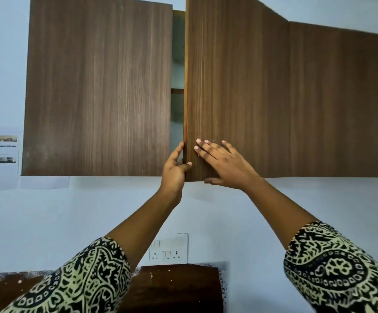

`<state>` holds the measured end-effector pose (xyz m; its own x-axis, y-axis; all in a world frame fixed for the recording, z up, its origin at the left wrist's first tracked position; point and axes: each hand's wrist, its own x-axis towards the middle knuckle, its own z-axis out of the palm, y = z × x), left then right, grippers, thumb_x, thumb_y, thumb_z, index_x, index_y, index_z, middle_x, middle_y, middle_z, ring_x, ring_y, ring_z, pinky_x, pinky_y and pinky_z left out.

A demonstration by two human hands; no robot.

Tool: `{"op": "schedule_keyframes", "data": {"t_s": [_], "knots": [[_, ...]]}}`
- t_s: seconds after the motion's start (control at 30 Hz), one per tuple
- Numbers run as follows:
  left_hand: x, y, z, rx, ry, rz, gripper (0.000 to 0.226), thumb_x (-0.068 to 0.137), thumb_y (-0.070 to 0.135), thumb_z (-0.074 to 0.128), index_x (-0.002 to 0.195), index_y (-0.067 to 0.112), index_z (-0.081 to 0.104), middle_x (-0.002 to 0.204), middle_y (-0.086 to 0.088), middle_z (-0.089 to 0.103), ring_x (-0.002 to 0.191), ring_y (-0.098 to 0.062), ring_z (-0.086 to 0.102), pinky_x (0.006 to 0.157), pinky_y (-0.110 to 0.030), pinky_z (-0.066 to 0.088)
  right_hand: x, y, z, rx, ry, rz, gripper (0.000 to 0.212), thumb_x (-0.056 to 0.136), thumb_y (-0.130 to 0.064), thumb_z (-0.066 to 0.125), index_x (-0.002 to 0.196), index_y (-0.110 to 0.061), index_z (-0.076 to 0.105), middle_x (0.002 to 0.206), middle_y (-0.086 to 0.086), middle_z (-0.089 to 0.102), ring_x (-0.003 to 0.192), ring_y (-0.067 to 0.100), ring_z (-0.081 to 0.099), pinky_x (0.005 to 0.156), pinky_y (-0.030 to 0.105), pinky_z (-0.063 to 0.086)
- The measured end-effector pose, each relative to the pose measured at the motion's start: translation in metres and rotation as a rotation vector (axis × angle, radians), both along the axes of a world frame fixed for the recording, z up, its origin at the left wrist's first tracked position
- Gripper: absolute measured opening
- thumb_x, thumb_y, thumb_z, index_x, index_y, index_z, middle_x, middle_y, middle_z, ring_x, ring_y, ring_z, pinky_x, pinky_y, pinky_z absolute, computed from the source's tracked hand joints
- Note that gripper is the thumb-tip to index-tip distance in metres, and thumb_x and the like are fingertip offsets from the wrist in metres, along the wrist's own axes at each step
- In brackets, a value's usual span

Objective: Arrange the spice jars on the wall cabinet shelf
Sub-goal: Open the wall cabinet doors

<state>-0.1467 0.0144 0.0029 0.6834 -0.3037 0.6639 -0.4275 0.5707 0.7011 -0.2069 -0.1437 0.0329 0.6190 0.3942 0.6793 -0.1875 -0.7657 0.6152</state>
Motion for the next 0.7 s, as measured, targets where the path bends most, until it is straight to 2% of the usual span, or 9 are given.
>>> {"op": "schedule_keyframes", "data": {"t_s": [0.13, 0.2, 0.3, 0.37, 0.43, 0.53, 0.63, 0.7], "knots": [[-0.037, 0.000, -0.002, -0.029, 0.023, -0.097, 0.059, 0.090, -0.016, 0.040, 0.139, 0.016, 0.044, 0.141, -0.002, 0.050, 0.129, -0.020, 0.048, 0.085, -0.023, 0.054, -0.054, 0.012, 0.018, 0.011, -0.063, 0.027, 0.064, 0.093, -0.049, 0.034, 0.149, -0.021, 0.020, 0.157, 0.002, 0.020, 0.142, 0.020, 0.029, 0.110, 0.047, 0.031], [-0.056, -0.003, -0.004, -0.033, 0.010, -0.123, 0.061, 0.088, -0.019, 0.042, 0.140, 0.013, 0.043, 0.139, -0.002, 0.052, 0.129, -0.017, 0.048, 0.092, -0.024, 0.050, -0.074, 0.024, 0.029, -0.017, -0.072, 0.022, 0.059, 0.094, -0.047, 0.029, 0.148, -0.023, 0.024, 0.157, 0.001, 0.021, 0.142, 0.020, 0.029, 0.109, 0.047, 0.030], [-0.089, -0.008, -0.007, -0.022, -0.031, -0.151, 0.060, 0.087, -0.017, 0.047, 0.139, 0.014, 0.045, 0.135, 0.001, 0.054, 0.125, -0.013, 0.051, 0.088, -0.017, 0.050, -0.102, 0.038, 0.042, -0.042, -0.049, -0.032, 0.055, 0.095, -0.046, 0.021, 0.143, -0.024, 0.036, 0.156, 0.000, 0.024, 0.144, 0.020, 0.024, 0.111, 0.050, 0.027], [-0.107, -0.013, -0.008, -0.012, -0.056, -0.166, 0.057, 0.088, -0.016, 0.049, 0.136, 0.012, 0.047, 0.132, 0.001, 0.057, 0.125, -0.015, 0.052, 0.093, -0.021, 0.048, -0.119, 0.037, 0.049, -0.054, -0.025, -0.091, 0.057, 0.094, -0.046, 0.017, 0.138, -0.024, 0.045, 0.156, -0.001, 0.024, 0.145, 0.019, 0.020, 0.112, 0.051, 0.022], [-0.124, -0.019, -0.008, 0.006, -0.098, -0.165, 0.055, 0.087, -0.015, 0.050, 0.135, 0.012, 0.050, 0.127, 0.004, 0.059, 0.124, -0.016, 0.053, 0.096, -0.024, 0.047, -0.139, 0.028, 0.051, -0.080, -0.017, -0.119, 0.056, 0.094, -0.047, 0.017, 0.129, -0.025, 0.054, 0.155, -0.001, 0.029, 0.145, 0.019, 0.021, 0.113, 0.050, 0.021], [-0.147, -0.029, -0.006, 0.035, -0.194, -0.182, 0.056, 0.085, -0.015, 0.054, 0.133, 0.014, 0.051, 0.122, 0.008, 0.060, 0.121, -0.015, 0.056, 0.092, -0.021, 0.051, -0.170, 0.015, 0.055, -0.156, -0.033, -0.155, 0.052, 0.094, -0.046, 0.020, 0.111, -0.023, 0.064, 0.144, 0.003, 0.047, 0.139, 0.023, 0.035, 0.108, 0.051, 0.030], [-0.167, -0.043, -0.006, 0.068, -0.258, -0.204, 0.054, 0.085, -0.009, 0.058, 0.125, 0.026, 0.052, 0.126, 0.005, 0.059, 0.119, -0.016, 0.056, 0.085, -0.018, 0.053, -0.204, 0.001, 0.060, -0.247, -0.034, -0.214, 0.046, 0.094, -0.041, 0.026, 0.103, -0.022, 0.067, 0.133, 0.005, 0.058, 0.131, 0.026, 0.048, 0.103, 0.052, 0.037], [-0.177, -0.060, -0.010, 0.114, -0.301, -0.223, 0.053, 0.087, 0.000, 0.061, 0.124, 0.035, 0.049, 0.133, 0.004, 0.055, 0.123, -0.016, 0.053, 0.090, -0.024, 0.052, -0.224, -0.010, 0.062, -0.287, -0.023, -0.258, 0.042, 0.093, -0.040, 0.029, 0.103, -0.022, 0.067, 0.130, 0.006, 0.061, 0.128, 0.027, 0.051, 0.101, 0.052, 0.039]]}}
